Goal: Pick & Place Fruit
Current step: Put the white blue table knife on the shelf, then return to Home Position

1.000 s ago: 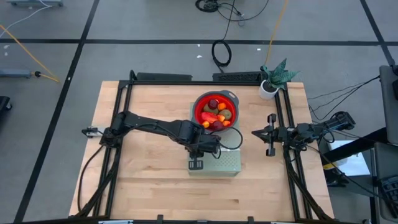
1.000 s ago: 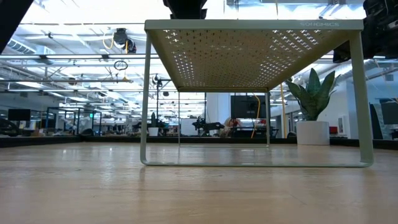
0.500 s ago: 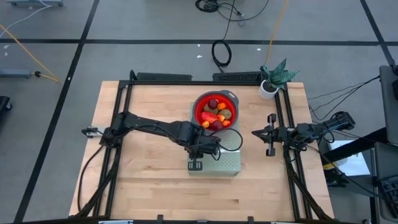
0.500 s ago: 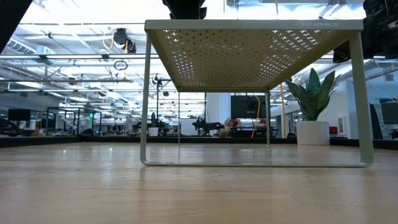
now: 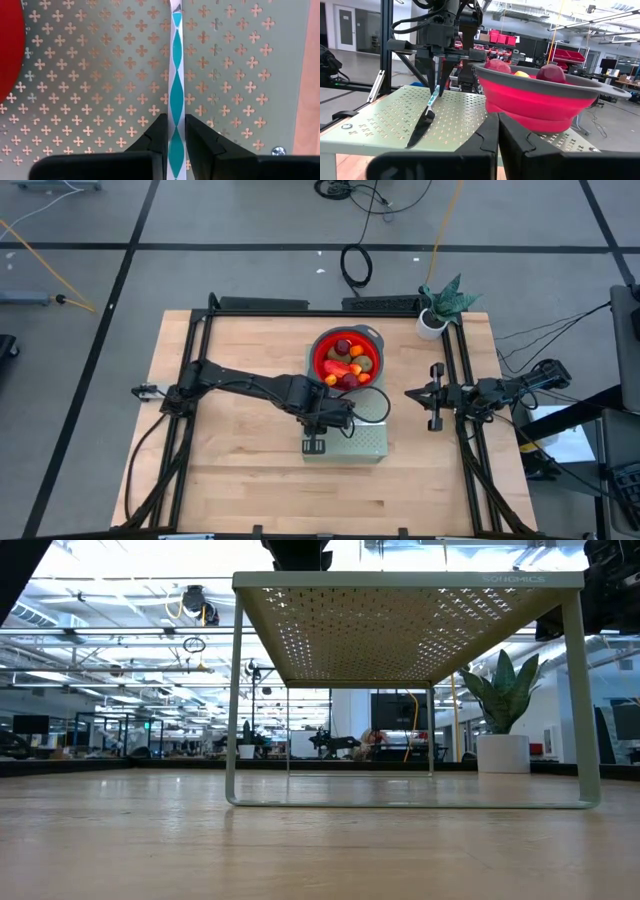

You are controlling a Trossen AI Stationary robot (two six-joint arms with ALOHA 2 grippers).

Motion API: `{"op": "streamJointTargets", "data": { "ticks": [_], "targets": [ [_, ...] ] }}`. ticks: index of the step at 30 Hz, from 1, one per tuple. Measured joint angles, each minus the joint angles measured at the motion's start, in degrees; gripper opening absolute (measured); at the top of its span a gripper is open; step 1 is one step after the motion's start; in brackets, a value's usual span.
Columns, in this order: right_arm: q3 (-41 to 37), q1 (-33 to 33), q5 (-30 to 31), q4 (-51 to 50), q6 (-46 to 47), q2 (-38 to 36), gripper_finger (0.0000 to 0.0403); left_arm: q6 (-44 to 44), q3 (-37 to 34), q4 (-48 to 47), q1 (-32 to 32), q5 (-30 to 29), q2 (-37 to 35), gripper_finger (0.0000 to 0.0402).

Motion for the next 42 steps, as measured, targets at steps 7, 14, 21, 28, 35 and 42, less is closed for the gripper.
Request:
{"op": "streamJointTargets", "data": {
  "ticks": [7, 14, 21, 28, 35, 42],
  "targets": [
    [0.0, 0.0, 0.0, 0.0, 0.0, 0.0, 0.0000, -0.7, 0.0, 0.0, 0.0, 0.9, 0.0, 0.0071],
    [0.0, 0.0, 0.0, 0.0, 0.0, 0.0, 0.0000, -1.2, 0.0, -0.1, -0.1, -0.7, -0.1, 0.0135],
    [0.0, 0.0, 0.0, 0.0, 0.0, 0.0, 0.0000, -2.2, 0.3, -0.7, -0.1, -0.9, -1.1, 0.0178],
    [0.0, 0.0, 0.0, 0.1, 0.6, 0.0, 0.0000, -8.3, 8.7, -7.0, -1.0, -2.0, -1.5, 0.0186],
    [0.0, 0.0, 0.0, 0.1, 4.4, 0.0, 0.0000, -12.1, 13.7, -9.6, -4.7, -8.6, -4.3, 0.0186],
    [0.0, 0.0, 0.0, -0.1, 4.5, 0.0, 0.0000, -14.0, 13.7, -10.9, -5.7, -13.0, -9.8, 0.0178]
  ]
}}
